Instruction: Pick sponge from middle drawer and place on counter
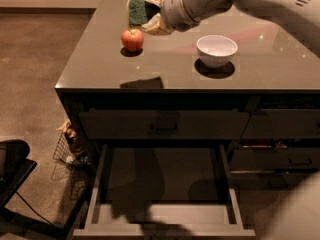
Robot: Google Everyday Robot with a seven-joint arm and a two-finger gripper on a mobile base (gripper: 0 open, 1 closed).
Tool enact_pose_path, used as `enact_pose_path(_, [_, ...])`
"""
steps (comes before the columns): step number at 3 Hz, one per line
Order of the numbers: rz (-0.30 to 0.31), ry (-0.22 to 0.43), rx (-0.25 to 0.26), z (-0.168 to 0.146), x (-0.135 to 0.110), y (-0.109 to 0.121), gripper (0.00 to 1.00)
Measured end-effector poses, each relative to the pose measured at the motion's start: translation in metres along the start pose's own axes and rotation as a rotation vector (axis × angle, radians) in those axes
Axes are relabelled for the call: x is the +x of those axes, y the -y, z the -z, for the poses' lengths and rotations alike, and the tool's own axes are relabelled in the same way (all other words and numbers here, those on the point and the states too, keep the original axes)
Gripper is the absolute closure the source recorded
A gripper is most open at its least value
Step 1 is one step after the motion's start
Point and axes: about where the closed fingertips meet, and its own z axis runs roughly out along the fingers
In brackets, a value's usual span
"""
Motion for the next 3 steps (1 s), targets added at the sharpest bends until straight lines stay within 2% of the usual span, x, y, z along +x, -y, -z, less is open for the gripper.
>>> enact_pose_path(1, [0.031, -0.049, -0.157, -0.0312, 0.0223, -0.0151, 0.98])
enact_pose_path(3, [0.114, -0.031, -0.15, -0.0279, 0.0163, -0.0144, 0.52])
